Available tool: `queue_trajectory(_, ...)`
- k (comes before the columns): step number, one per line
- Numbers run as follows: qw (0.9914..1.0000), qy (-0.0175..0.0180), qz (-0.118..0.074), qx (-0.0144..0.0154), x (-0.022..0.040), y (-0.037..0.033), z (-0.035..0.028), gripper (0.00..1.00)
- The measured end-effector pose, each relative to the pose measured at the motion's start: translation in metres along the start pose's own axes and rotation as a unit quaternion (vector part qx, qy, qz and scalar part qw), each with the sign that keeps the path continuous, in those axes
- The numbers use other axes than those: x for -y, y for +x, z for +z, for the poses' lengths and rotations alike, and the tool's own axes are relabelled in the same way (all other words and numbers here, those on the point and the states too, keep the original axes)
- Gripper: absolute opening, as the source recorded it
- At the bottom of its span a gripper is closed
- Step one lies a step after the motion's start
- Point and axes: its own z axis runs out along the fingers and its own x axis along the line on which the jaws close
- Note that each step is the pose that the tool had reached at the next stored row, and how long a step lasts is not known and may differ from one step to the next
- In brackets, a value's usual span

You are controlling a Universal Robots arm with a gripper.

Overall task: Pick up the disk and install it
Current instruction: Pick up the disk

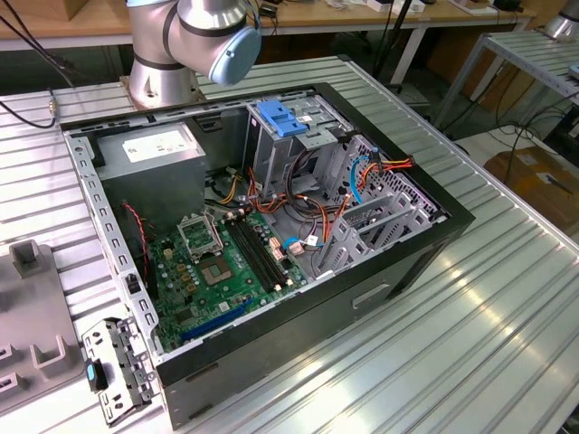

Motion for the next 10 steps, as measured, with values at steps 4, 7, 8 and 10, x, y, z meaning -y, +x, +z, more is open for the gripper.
queue_trajectory(4,0.99956,0.0008,-0.03,-0.0009,0.0001,0.0,0.0006,0.11)
queue_trajectory(7,0.99776,0.0022,-0.067,-0.002,0.0001,-0.0001,0.0019,0.11)
queue_trajectory(8,0.99717,0.0029,-0.075,-0.002,0.0001,-0.0001,0.0024,0.11)
queue_trajectory(10,0.99573,0.0045,-0.092,-0.0017,0.0002,-0.0001,0.0035,0.11)
